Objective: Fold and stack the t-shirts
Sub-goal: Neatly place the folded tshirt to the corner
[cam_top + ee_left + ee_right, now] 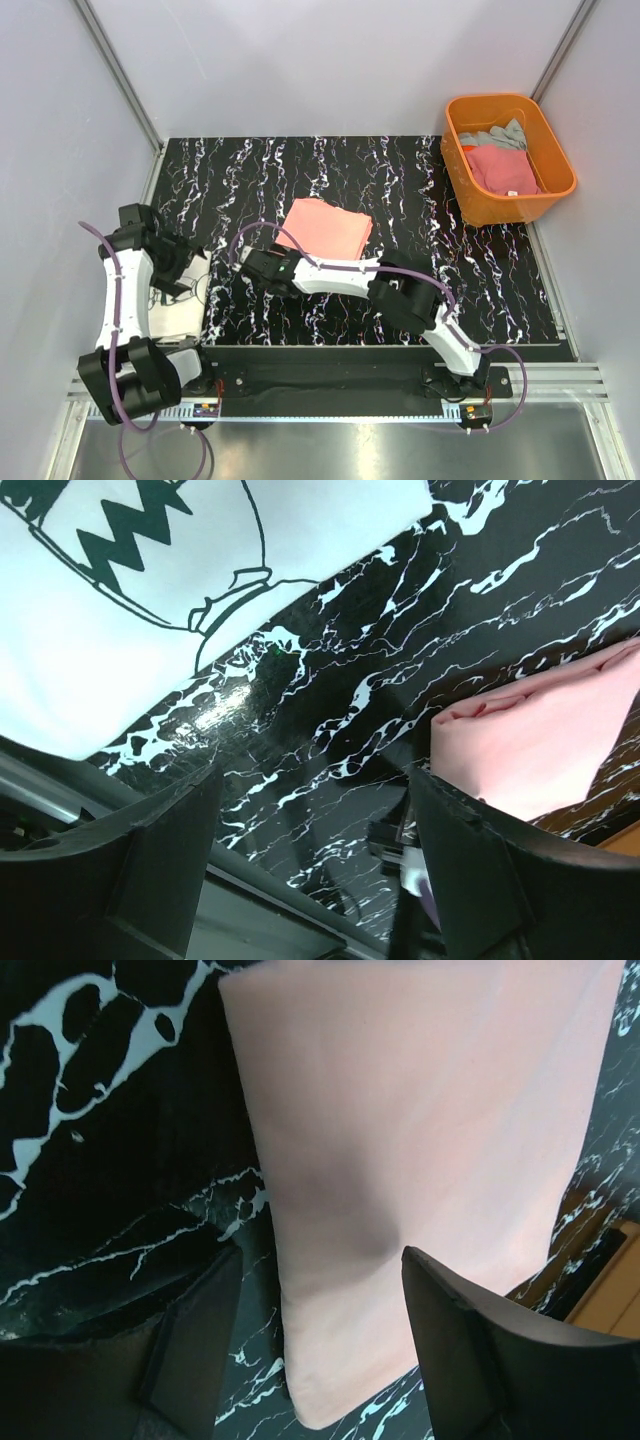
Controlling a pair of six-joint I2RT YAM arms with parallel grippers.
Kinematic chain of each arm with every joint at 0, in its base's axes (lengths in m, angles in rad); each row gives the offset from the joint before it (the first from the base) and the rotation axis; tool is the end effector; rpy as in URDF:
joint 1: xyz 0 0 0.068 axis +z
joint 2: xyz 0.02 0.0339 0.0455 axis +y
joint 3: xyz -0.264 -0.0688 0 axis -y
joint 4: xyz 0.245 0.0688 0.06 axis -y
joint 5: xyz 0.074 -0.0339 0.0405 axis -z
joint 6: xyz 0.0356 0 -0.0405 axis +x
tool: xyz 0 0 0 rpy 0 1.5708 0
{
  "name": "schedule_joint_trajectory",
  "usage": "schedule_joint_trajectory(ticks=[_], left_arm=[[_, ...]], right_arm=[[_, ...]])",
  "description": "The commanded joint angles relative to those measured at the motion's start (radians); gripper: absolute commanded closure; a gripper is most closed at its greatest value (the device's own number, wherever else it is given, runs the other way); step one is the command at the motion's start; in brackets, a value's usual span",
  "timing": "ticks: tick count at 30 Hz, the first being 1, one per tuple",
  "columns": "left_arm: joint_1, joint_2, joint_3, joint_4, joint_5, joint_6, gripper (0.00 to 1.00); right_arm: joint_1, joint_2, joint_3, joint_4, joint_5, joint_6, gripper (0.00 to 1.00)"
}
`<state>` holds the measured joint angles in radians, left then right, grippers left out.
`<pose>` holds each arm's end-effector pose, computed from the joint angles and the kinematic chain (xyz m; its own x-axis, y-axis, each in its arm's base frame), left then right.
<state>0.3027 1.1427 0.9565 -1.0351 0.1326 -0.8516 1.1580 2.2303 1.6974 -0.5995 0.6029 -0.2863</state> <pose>0.1920 0.0550 0.2646 -0.4010 -0.9065 -0.1321 -0.8409 0.4215 -0.3395 0.2059 0.4198 0.1558 -0.1626 -0.9512 -0.2622 -0.7337 0.2943 -0.6124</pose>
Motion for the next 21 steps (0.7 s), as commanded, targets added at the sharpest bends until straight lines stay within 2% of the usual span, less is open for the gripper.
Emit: schedule_joint_trajectory(ticks=[1,5,9,11,17,21], left_arm=[[0.016,0.026,0.083,-0.023,-0.011,-0.023,0.19],[0.027,0.055,0.106,-0.031,0.016,-0.009,0.19],[0.032,0.083,0.123,-0.02,0.036,0.037,0.18],[0.033,0.11,0.134,-0.008,0.05,0.069,0.17],[0.039,0.163,0.126,0.058,0.143,0.114,0.16],[0.039,0.158,0.085,0.15,0.22,0.147,0.11]], right_arm=[[0.014,0.034,0.053,0.063,0.046,-0.057,0.28],[0.014,0.074,0.062,0.099,0.097,-0.097,0.34],[0.014,0.075,0.05,0.119,0.087,-0.113,0.47],[0.016,0.069,0.027,0.129,0.081,-0.119,0.5],[0.014,0.045,-0.019,0.158,0.067,-0.152,0.79],[0.014,-0.007,-0.059,0.159,0.061,-0.155,0.9]])
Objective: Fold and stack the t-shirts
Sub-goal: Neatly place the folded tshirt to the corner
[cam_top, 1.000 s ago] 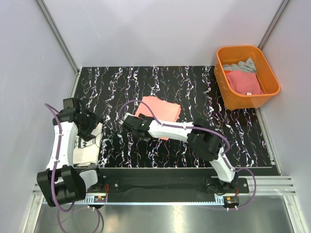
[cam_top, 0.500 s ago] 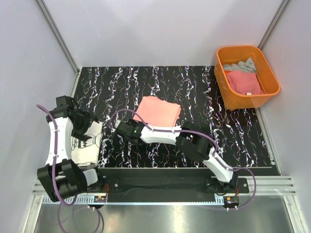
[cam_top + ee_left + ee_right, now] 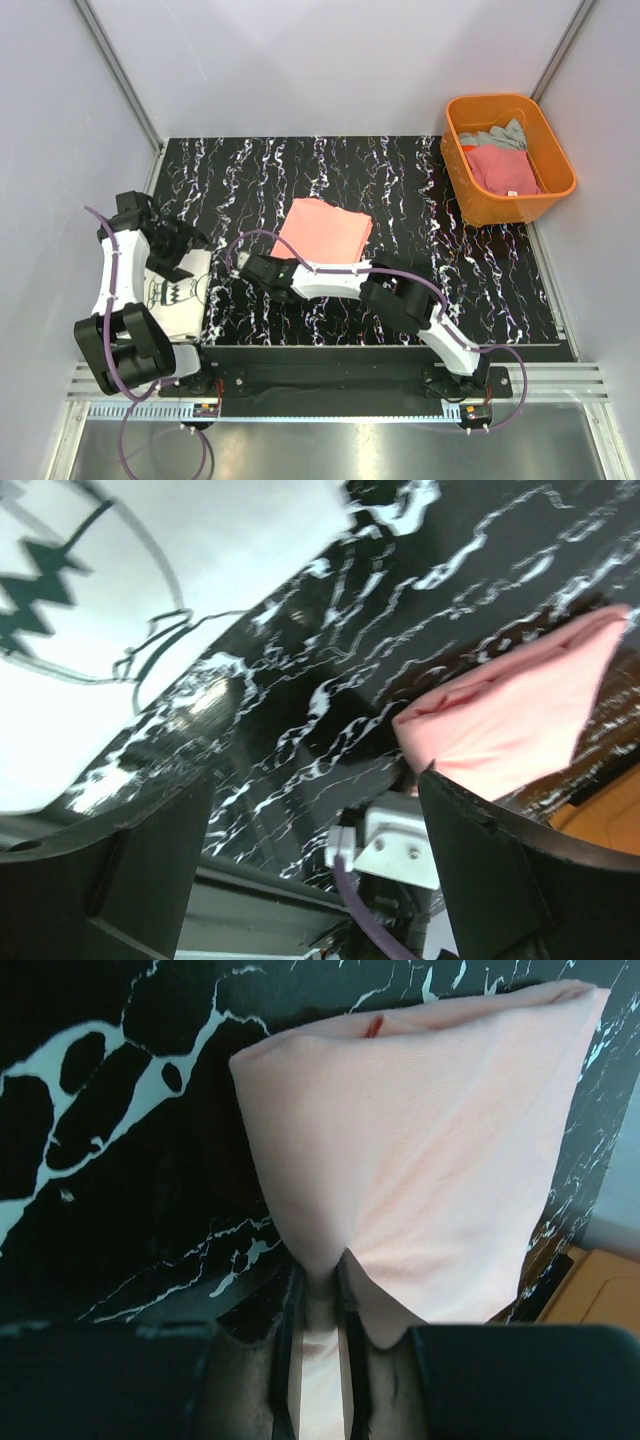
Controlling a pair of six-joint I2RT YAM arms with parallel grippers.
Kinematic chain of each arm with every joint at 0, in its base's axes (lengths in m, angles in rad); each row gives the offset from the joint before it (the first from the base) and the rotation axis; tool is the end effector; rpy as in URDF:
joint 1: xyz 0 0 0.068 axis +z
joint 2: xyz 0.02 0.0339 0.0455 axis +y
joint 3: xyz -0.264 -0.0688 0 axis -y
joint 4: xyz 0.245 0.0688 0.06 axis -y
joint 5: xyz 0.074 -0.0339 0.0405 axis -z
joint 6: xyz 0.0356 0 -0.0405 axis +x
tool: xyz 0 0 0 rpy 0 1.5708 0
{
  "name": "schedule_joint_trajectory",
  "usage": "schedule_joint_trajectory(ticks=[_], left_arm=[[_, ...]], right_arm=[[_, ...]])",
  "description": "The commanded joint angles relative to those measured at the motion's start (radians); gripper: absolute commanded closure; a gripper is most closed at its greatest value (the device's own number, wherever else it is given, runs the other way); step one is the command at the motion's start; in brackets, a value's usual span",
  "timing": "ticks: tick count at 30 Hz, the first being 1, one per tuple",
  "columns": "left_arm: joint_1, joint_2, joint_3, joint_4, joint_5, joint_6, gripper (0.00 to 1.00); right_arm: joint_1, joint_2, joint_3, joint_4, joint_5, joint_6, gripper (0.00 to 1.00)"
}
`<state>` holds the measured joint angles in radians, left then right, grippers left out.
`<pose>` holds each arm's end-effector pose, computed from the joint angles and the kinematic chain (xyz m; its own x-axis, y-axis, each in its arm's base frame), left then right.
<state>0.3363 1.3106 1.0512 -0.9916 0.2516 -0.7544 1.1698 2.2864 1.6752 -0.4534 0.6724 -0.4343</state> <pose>0.2279 0.0703 0.2608 -0.4847 -0.8721 -0.0672 -0.7928 0.4705 -0.3875 0.2069 0.4311 0.1322 -0.0562 -0.9759 -0.2106 -0.6901 0.1904 -0.6982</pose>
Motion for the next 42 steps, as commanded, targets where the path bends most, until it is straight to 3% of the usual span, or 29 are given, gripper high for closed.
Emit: schedule_joint_trajectory(ticks=[1,5,7,11,17,24,42], left_arm=[[0.006,-0.01,-0.02,0.154,0.119,0.058,0.11],[0.004,-0.001,-0.115,0.317,0.32,0.072,0.09],[-0.009,0.006,-0.175,0.425,0.359,0.056,0.02],[-0.104,0.033,-0.244,0.605,0.417,-0.002,0.01],[-0.359,0.081,-0.333,0.932,0.361,-0.203,0.01],[-0.483,0.217,-0.355,1.212,0.33,-0.373,0.01],[-0.625,0.481,-0.309,1.358,0.298,-0.499,0.01]], right_arm=[[0.004,-0.08,-0.072,0.013,-0.01,-0.007,0.93],[0.004,-0.192,-0.196,0.041,-0.045,-0.001,0.97],[0.004,-0.274,-0.276,0.048,-0.066,0.006,0.98],[0.004,-0.413,-0.399,0.073,-0.134,0.014,0.99],[0.002,-0.562,-0.494,0.076,-0.169,0.008,1.0],[0.001,-0.634,-0.542,0.082,-0.201,-0.004,1.0],[-0.062,-0.777,-0.598,0.108,-0.269,-0.032,1.0]])
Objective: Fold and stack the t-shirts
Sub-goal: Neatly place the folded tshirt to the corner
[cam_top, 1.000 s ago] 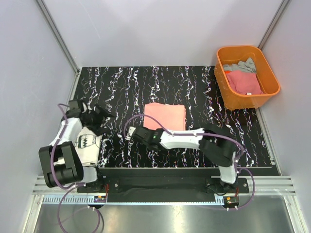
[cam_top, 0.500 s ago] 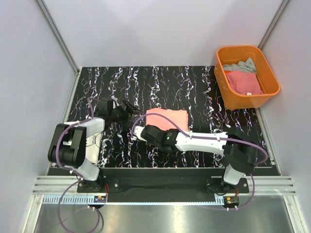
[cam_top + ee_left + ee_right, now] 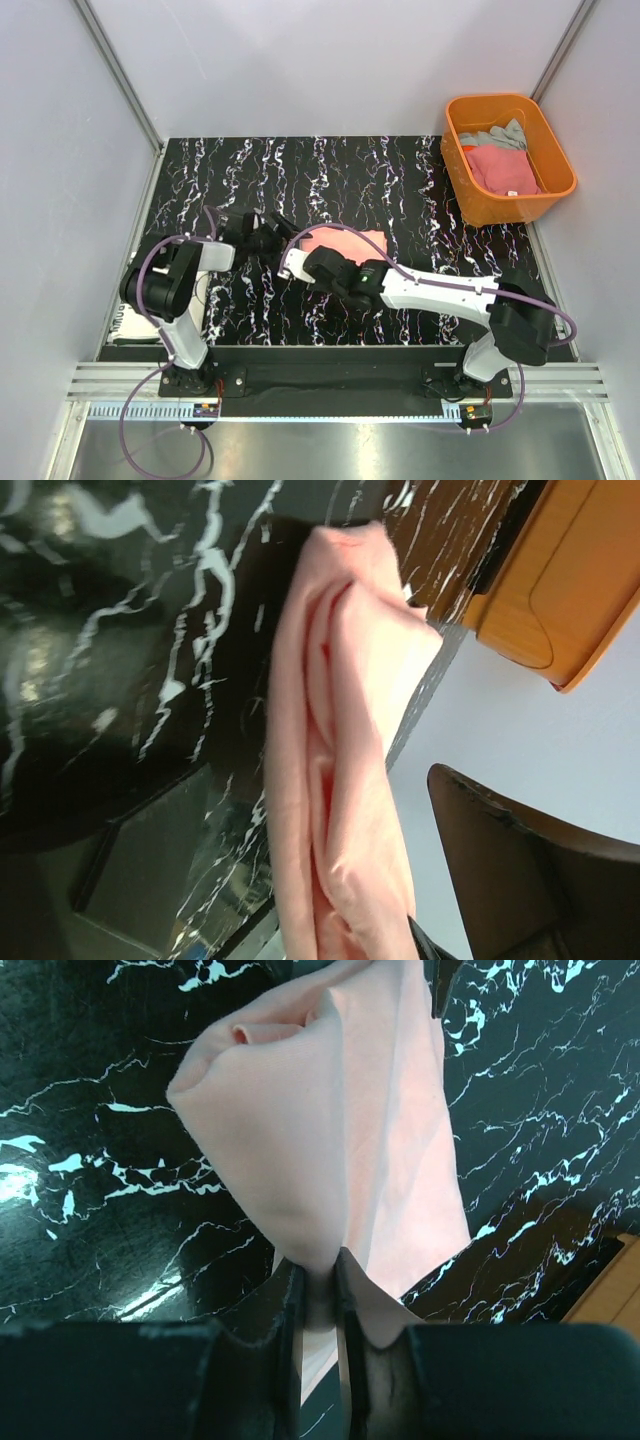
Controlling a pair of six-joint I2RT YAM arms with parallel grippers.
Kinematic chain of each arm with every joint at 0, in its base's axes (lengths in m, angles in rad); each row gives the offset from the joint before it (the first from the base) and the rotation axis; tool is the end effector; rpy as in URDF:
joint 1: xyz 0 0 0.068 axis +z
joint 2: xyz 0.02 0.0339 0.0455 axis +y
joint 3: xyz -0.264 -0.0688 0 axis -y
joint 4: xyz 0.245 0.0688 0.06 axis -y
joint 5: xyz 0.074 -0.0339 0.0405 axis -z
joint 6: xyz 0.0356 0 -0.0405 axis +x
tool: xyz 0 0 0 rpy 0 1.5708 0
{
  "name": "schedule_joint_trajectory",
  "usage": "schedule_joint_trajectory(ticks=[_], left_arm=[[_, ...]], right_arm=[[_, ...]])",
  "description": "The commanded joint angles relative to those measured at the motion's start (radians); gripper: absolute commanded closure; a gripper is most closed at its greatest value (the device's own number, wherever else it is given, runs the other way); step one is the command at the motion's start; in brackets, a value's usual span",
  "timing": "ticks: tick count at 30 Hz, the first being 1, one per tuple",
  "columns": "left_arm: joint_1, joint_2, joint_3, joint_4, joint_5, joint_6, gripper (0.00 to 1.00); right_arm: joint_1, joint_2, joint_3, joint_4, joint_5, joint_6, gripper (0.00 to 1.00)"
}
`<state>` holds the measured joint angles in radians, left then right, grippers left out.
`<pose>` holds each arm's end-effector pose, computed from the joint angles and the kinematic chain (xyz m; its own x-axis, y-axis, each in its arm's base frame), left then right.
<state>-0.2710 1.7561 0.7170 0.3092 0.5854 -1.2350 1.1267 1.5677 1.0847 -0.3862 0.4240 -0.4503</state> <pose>0.3048 -0.1051 0.1231 -0.7969 -0.5953 0.1023 -0.4023 0.3968 -0.8250 0.1562 0.2942 0.2355 0.0131 -0.8958 -0.4443 -0.7811 0.2682 -0.5638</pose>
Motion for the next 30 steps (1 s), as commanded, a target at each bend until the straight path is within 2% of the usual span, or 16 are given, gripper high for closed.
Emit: schedule_joint_trajectory(ticks=[1,6,11,15,16,18,19,20,21,23,24,27,30], left_arm=[[-0.02,0.048,0.032,0.059,-0.033,-0.024,0.01],[-0.048,0.129,0.078,0.111,-0.022,-0.078,0.01],[-0.059,0.167,0.102,0.099,-0.016,-0.075,0.11],[-0.059,0.198,0.127,0.122,0.005,-0.06,0.39],[-0.057,0.2,0.134,0.116,0.008,-0.051,0.53],[-0.057,0.183,0.156,0.053,-0.004,0.02,0.65],[-0.057,0.168,0.176,0.016,-0.031,0.054,0.84],[-0.057,0.16,0.185,-0.023,-0.044,0.113,0.95],[-0.057,0.148,0.191,-0.066,-0.053,0.133,1.0],[-0.057,0.103,0.19,-0.1,-0.099,0.185,1.0],[-0.057,0.082,0.185,-0.128,-0.113,0.202,1.0],[-0.057,-0.027,0.162,-0.234,-0.197,0.279,1.0],[-0.057,-0.153,0.137,-0.361,-0.313,0.313,1.0]], right_arm=[[-0.024,-0.063,-0.009,0.04,-0.025,-0.014,1.0],[-0.041,-0.078,-0.022,0.046,-0.027,-0.019,1.0],[-0.05,-0.098,-0.034,0.05,-0.031,-0.019,1.0],[-0.05,-0.115,-0.052,0.047,-0.034,-0.007,0.96],[-0.05,-0.12,-0.06,0.046,-0.037,0.001,0.94],[-0.05,-0.143,-0.08,0.041,-0.044,0.028,0.78],[-0.05,-0.158,-0.085,0.038,-0.048,0.053,0.73],[-0.05,-0.167,-0.097,0.035,-0.047,0.067,0.68],[-0.051,-0.175,-0.103,0.029,-0.045,0.082,0.51],[-0.05,-0.205,-0.117,0.024,-0.033,0.14,0.36],[-0.05,-0.219,-0.118,0.017,-0.024,0.165,0.23],[-0.051,-0.285,-0.131,-0.008,0.045,0.287,0.01],[-0.053,-0.336,-0.138,-0.064,0.064,0.383,0.0]])
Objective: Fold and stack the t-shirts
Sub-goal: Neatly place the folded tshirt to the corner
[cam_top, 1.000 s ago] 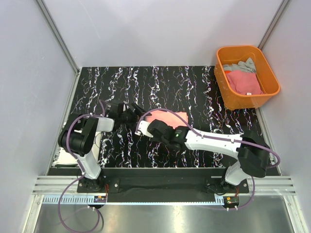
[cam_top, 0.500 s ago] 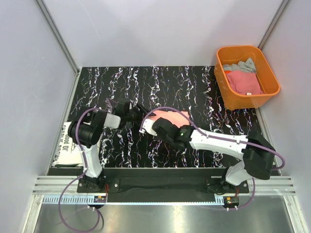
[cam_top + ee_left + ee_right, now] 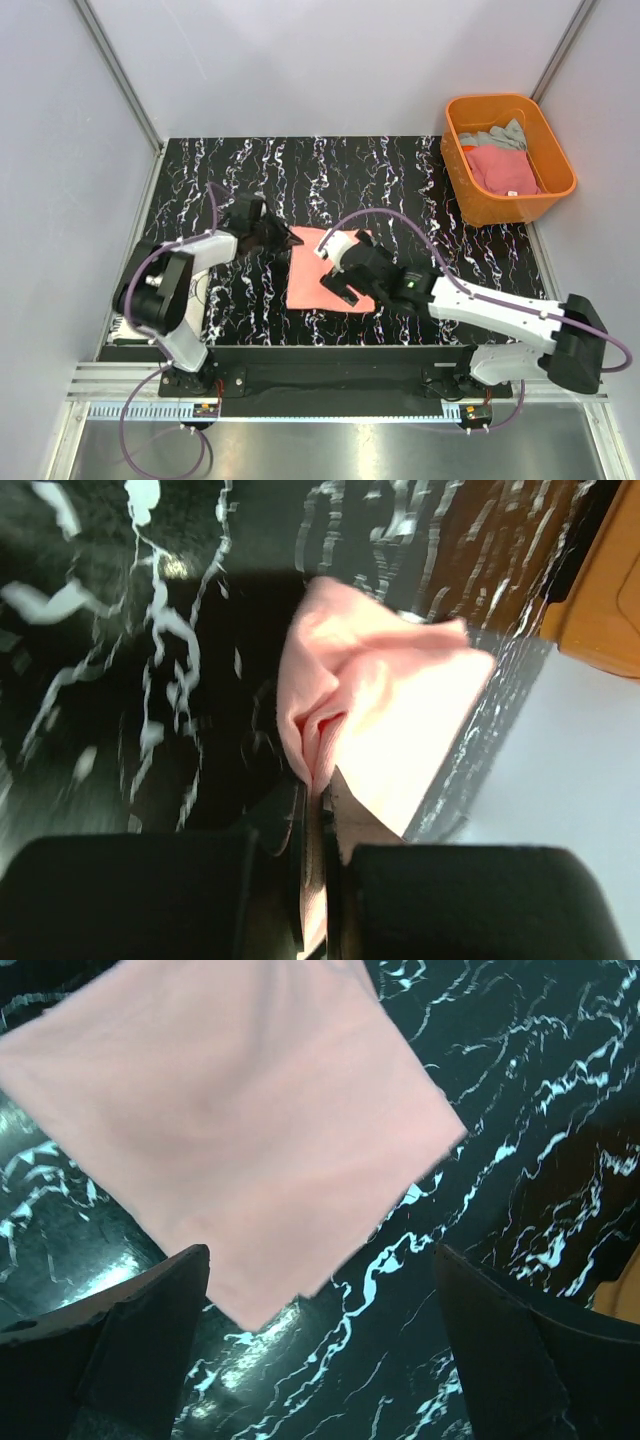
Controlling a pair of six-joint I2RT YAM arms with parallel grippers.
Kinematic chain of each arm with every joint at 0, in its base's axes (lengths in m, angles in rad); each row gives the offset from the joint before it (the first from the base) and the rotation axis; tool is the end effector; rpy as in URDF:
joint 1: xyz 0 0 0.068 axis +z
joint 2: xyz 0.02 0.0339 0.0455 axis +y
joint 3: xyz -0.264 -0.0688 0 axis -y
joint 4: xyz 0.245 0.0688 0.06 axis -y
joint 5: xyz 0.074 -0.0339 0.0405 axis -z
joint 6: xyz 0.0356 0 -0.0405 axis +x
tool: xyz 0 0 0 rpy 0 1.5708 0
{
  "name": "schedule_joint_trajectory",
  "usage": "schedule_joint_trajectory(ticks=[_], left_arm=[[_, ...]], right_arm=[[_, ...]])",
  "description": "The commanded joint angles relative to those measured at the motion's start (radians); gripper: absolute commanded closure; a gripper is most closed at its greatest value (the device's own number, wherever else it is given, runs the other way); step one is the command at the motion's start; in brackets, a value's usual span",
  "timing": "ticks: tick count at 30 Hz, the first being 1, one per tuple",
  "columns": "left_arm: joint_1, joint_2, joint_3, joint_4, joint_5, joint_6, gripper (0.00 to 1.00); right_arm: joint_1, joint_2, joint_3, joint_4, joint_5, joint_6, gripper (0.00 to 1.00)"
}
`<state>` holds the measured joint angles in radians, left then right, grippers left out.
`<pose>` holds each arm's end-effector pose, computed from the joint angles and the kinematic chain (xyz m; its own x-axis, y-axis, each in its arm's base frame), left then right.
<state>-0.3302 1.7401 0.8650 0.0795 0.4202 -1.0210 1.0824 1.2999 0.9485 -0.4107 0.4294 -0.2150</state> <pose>0.3189 -0.1247 0.1480 -0.8357 -0.5365 -0.1172 -0.2803 0.6004 -0.7490 0.1431 0.2376 0.2664 -0.1754 -0.7434 -0.6454 -0.7155 0.5465 -0.4352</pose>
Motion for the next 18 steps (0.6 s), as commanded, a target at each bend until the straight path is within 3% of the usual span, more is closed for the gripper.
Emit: schedule_joint_trajectory(ticks=[1,9,18], left_arm=[[0.0,-0.199,-0.017,-0.162,-0.225,0.102,1.0],[0.011,-0.379,0.094,-0.524,-0.628,0.185,1.0],[0.216,-0.331,0.256,-0.688,-0.644,0.289,1.0]], right_arm=[[-0.007,-0.085,-0.005,-0.054,0.066,0.182,0.0],[-0.007,-0.162,-0.019,-0.114,0.075,0.252,0.0],[-0.007,-0.123,0.039,-0.123,0.065,0.266,0.0]])
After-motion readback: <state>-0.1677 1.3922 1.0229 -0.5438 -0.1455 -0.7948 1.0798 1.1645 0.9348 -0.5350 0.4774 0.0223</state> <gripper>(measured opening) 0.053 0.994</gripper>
